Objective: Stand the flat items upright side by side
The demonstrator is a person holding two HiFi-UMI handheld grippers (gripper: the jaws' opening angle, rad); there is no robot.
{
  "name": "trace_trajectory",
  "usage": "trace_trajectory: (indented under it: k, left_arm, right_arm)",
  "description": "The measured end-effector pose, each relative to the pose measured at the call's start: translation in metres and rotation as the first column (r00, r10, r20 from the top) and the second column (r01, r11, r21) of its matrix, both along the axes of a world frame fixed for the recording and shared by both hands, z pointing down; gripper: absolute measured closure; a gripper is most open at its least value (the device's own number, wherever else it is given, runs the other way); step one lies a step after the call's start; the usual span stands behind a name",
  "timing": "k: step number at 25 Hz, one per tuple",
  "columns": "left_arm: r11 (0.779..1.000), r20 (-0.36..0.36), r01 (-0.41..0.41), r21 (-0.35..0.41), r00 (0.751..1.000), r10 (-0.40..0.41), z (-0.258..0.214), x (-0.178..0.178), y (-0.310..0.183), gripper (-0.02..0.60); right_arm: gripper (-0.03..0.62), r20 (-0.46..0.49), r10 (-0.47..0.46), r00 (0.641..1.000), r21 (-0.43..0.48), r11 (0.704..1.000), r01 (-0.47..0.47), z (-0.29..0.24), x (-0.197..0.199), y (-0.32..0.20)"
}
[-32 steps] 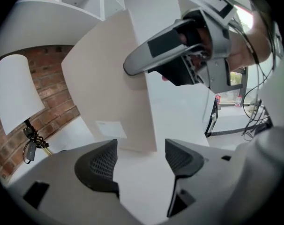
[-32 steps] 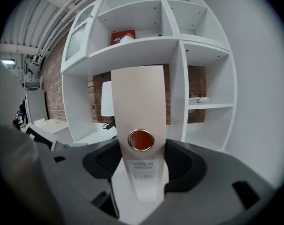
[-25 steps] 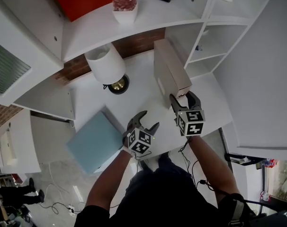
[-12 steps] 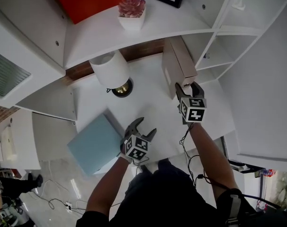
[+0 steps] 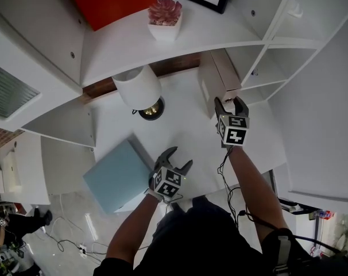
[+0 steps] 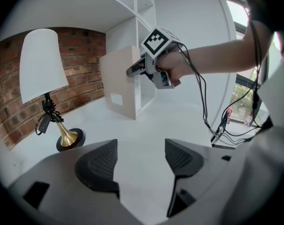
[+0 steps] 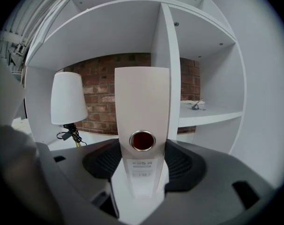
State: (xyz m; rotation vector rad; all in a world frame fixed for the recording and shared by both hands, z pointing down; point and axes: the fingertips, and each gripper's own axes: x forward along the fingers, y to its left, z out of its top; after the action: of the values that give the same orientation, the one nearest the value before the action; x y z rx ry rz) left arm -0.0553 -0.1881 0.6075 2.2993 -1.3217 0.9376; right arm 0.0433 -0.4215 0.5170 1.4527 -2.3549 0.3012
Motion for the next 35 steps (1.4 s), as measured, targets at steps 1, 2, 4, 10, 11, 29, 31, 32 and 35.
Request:
trace_trajectory:
  k: [1, 2, 4, 10, 11, 29, 31, 32, 35]
  left_arm:
    - [1.000, -0.003, 0.000, 0.000, 1.000, 0.000, -0.001, 0.001, 0.001, 0.268]
    - [1.000, -0.006, 0.001, 0.001, 1.000, -0.001, -0.002, 0.001, 0.002, 0.268]
    - [1.000, -0.012, 0.008, 0.004, 1.000, -0.008, -0.004, 0.001, 0.004, 0.268]
    - [0.999, -0.028, 0.052, 0.016, 0.998, -0.051, -0.011, -0.011, 0.013, 0.268]
    - [0.998, -0.035, 0.061, 0.018, 0.998, -0.061, -0.013, -0.014, 0.015, 0.268]
    - [0.966, -0.256, 0.196, 0.169, 0.955, -0.149, -0.094, -0.050, 0.047, 0.292]
    - [0.952, -0.279, 0.217, 0.215, 0.948, -0.153, -0.114, -0.057, 0.051, 0.328]
    - [0.944, -0.291, 0.228, 0.238, 0.944, -0.155, -0.124, -0.061, 0.054, 0.342]
    - [0.921, -0.323, 0.255, 0.295, 0.934, -0.155, -0.148, -0.071, 0.064, 0.387]
  right_arm:
    - [0.313, -0.002, 0.007, 1.000, 0.003, 1.000, -0.007, 0.000, -0.001, -0.001]
    - [0.313, -0.003, 0.014, 1.000, 0.007, 1.000, -0.014, 0.000, -0.001, -0.003]
    - [0.313, -0.005, 0.027, 1.000, 0.016, 0.999, -0.027, -0.001, -0.003, -0.005]
    - [0.310, -0.023, 0.044, 0.999, 0.025, 0.999, -0.043, 0.001, -0.003, -0.008]
    - [0.309, -0.029, 0.041, 0.999, 0.024, 0.999, -0.041, 0.000, -0.003, -0.007]
    - [0.370, 0.042, -0.040, 0.998, 0.031, 0.999, 0.038, -0.050, 0.001, 0.135]
    - [0.389, 0.068, -0.056, 0.996, 0.049, 0.997, 0.053, -0.065, -0.006, 0.155]
    - [0.399, 0.081, -0.067, 0.995, 0.060, 0.996, 0.062, -0.072, -0.009, 0.166]
    - [0.423, 0.104, -0.104, 0.989, 0.085, 0.992, 0.095, -0.090, -0.021, 0.198]
